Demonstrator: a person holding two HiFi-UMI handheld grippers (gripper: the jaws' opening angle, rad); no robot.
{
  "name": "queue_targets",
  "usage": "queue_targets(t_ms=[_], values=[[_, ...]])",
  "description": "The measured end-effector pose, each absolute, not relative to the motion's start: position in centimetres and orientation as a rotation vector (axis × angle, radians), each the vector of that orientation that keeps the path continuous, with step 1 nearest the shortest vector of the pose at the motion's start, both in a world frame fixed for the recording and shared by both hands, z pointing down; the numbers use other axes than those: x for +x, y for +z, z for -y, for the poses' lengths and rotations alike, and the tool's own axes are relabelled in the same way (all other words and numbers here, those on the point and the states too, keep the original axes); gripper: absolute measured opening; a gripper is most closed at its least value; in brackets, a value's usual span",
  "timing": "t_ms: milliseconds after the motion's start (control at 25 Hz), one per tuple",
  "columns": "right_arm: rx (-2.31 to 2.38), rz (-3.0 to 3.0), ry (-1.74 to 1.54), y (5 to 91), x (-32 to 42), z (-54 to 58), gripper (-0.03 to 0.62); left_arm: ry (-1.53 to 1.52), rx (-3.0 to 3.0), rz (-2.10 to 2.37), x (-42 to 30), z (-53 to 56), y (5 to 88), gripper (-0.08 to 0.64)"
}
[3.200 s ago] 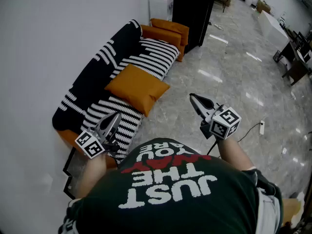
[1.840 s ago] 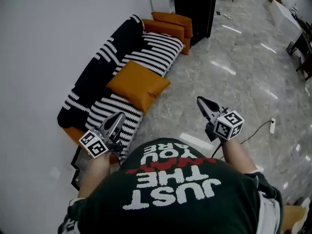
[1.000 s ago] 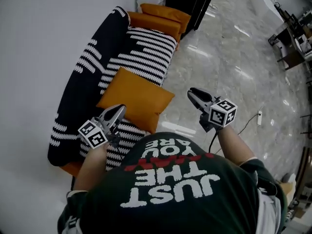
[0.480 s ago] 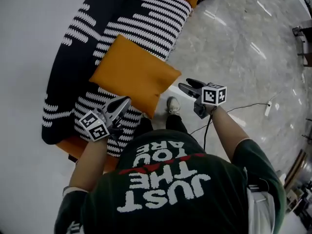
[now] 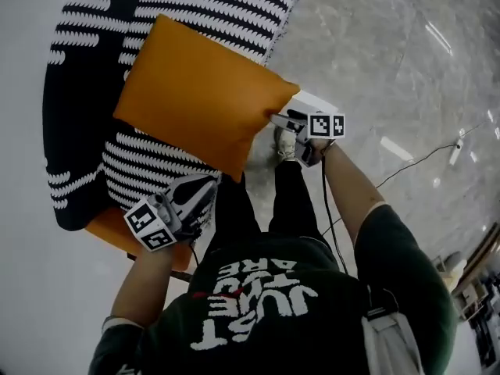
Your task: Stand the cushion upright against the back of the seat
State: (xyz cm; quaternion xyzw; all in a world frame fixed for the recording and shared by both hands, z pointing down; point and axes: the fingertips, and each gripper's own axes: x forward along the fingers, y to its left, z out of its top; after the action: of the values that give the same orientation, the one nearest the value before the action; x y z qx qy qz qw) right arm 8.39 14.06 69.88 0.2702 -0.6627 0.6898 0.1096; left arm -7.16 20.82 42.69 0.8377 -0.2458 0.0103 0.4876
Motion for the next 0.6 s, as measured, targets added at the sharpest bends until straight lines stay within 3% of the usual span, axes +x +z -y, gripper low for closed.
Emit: queue_targets(t_ms=[240, 600], values=[[0.732, 1.992, 2.234, 72.9, 5.1, -14.2, 0.524, 0.006, 1.979, 0.557, -7.2, -21.8, 45.2, 0.011], [0.656, 2.097, 2.225, 72.6, 2.2, -12.3, 0.525, -0.064, 1.927, 0.585, -9.0, -23.4, 47.2, 0.011]])
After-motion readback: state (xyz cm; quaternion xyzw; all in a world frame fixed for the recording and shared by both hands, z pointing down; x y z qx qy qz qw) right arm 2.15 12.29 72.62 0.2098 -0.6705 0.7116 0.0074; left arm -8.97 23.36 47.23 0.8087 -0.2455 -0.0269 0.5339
